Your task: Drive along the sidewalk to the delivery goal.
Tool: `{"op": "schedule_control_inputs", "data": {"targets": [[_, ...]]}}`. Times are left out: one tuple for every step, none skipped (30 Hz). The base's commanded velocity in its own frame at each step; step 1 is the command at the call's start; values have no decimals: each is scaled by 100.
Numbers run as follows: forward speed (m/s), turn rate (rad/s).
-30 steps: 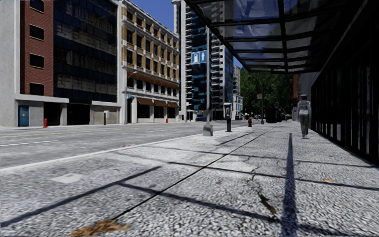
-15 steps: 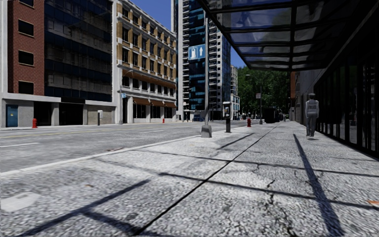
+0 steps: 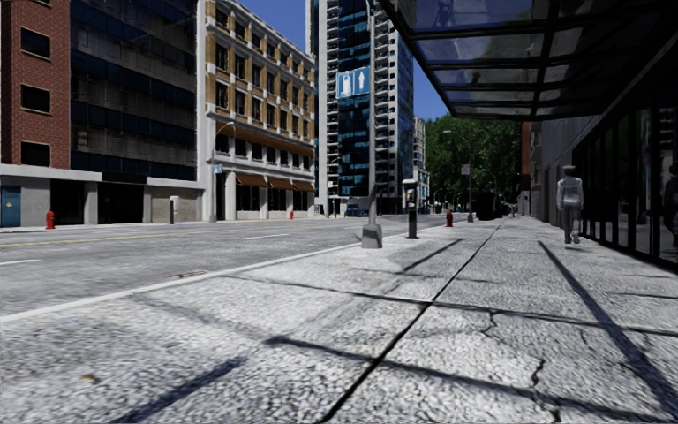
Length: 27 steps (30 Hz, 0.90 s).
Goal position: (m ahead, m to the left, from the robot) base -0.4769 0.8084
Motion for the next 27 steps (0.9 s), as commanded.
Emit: {"op": "schedule_control_inputs", "data": {"targets": [[0, 0], [0, 0], [0, 0], [0, 0], [0, 0], [0, 0], [0, 0], [0, 0], [0, 0], [0, 0], [0, 0], [0, 0], [0, 0], [0, 0], [0, 0], [0, 0], [0, 0], [0, 0], [0, 0], [0, 0], [0, 0], [0, 0], [0, 0], [0, 0], [0, 0], [0, 0], [0, 0]]}}
